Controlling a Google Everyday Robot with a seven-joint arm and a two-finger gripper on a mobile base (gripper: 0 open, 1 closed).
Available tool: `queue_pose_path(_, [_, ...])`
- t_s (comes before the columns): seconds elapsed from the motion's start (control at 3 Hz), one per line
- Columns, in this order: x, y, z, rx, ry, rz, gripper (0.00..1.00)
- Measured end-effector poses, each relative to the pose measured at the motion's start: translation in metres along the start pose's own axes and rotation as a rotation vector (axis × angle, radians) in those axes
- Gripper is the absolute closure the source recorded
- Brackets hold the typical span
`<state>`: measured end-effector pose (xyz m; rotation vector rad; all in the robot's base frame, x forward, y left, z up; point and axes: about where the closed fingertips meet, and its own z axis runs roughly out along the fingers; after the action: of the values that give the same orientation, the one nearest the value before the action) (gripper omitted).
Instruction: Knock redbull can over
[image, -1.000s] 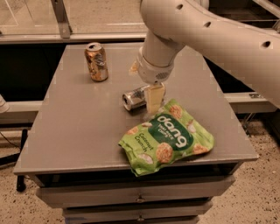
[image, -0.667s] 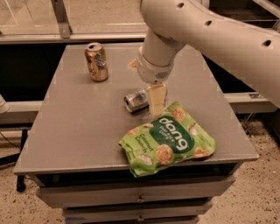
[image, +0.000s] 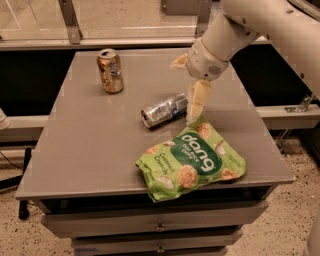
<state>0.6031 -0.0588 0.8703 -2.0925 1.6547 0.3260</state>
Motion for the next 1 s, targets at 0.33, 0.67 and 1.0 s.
queue_pose_path(0.33, [0.028,-0.023,-0.036,0.068,-0.154,0.147,0.00])
queue_pose_path(0.67, [0.051,-0.036,-0.098,0.224,-0.250,0.257,0.00])
queue_pose_path(1.0, [0.070,-0.018,-0.136,0.315,-0.310,0.341,0.00])
